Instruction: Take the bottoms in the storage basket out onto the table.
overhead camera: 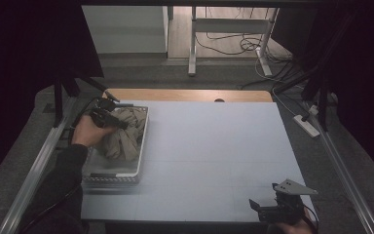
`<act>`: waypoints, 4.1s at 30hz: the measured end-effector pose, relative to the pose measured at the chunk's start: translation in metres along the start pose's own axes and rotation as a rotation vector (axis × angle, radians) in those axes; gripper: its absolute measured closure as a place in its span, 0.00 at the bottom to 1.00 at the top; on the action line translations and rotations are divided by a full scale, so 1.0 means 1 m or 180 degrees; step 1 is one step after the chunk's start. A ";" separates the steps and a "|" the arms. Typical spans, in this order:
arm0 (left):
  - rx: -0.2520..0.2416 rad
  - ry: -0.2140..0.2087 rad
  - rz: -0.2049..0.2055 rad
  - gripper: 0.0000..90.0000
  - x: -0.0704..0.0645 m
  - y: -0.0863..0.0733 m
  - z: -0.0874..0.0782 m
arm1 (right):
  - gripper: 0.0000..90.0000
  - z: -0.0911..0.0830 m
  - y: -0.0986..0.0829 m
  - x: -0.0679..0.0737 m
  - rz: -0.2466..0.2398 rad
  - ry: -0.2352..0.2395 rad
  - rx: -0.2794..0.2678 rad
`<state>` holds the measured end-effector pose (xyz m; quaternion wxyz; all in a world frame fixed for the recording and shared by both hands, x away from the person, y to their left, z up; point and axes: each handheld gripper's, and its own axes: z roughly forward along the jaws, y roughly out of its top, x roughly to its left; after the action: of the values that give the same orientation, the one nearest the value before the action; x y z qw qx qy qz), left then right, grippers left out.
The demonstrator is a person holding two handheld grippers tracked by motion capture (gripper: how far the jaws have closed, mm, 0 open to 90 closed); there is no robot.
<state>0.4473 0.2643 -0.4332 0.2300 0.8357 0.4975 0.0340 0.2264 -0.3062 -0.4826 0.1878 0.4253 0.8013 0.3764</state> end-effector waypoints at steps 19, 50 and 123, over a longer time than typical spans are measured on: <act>-0.0083 0.0067 0.0123 0.72 -0.006 0.009 -0.037 | 0.00 0.000 0.000 0.000 0.0009 0.0001 0.0009; -0.0261 0.0144 0.0263 0.72 -0.025 0.028 -0.086 | 0.00 0.000 0.000 0.000 0.0010 0.0002 0.0016; -0.0517 -0.0247 0.1100 0.72 -0.142 0.104 -0.066 | 0.00 -0.001 0.000 0.000 0.0007 0.0013 -0.0007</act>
<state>0.4422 0.1251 -0.3066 0.3065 0.8881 0.3329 0.0807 0.2260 -0.3067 -0.4824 0.1863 0.4252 0.8008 0.3784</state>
